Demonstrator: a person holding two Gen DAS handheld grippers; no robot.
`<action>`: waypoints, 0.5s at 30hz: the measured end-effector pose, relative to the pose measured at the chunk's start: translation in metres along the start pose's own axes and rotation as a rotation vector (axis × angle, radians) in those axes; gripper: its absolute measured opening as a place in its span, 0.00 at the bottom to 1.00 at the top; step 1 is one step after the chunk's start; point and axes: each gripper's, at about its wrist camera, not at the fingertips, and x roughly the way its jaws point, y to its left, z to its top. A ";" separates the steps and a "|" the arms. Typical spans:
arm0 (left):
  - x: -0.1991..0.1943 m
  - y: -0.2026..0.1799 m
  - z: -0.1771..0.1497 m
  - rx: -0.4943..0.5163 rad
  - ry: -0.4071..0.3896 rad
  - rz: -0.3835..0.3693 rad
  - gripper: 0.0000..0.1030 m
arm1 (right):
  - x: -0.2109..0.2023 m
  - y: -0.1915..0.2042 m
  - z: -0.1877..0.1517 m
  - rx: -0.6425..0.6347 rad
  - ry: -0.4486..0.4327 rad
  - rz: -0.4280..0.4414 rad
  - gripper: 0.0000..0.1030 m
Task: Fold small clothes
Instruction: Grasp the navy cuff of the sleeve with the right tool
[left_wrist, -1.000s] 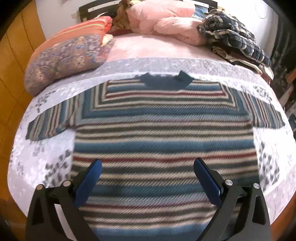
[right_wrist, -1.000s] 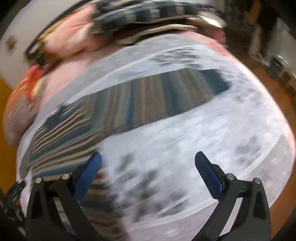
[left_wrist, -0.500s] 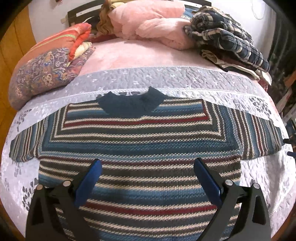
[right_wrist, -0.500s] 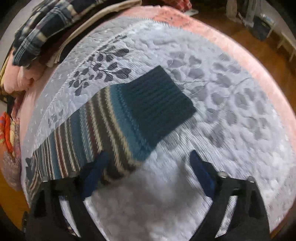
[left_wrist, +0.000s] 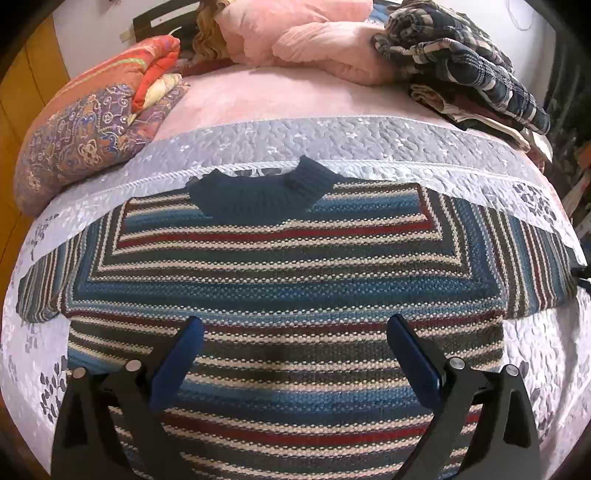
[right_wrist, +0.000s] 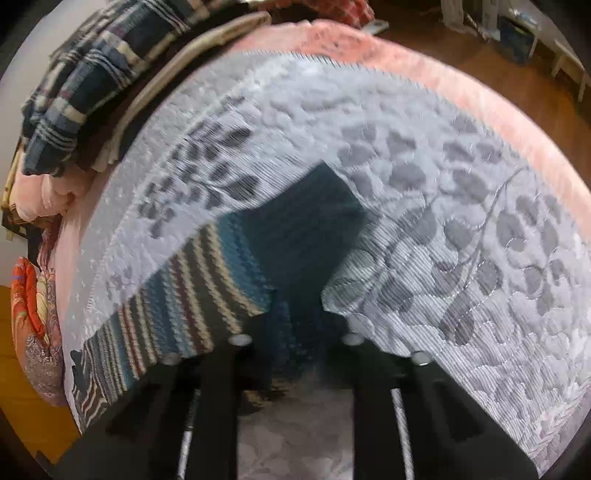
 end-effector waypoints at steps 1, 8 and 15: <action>-0.001 0.004 -0.001 -0.004 -0.001 0.002 0.96 | -0.005 0.005 -0.001 -0.013 -0.020 -0.008 0.12; -0.008 0.030 0.000 -0.038 -0.004 0.010 0.96 | -0.048 0.059 -0.023 -0.156 -0.131 -0.037 0.11; -0.010 0.054 0.001 -0.071 0.003 0.005 0.96 | -0.070 0.145 -0.060 -0.356 -0.187 0.023 0.07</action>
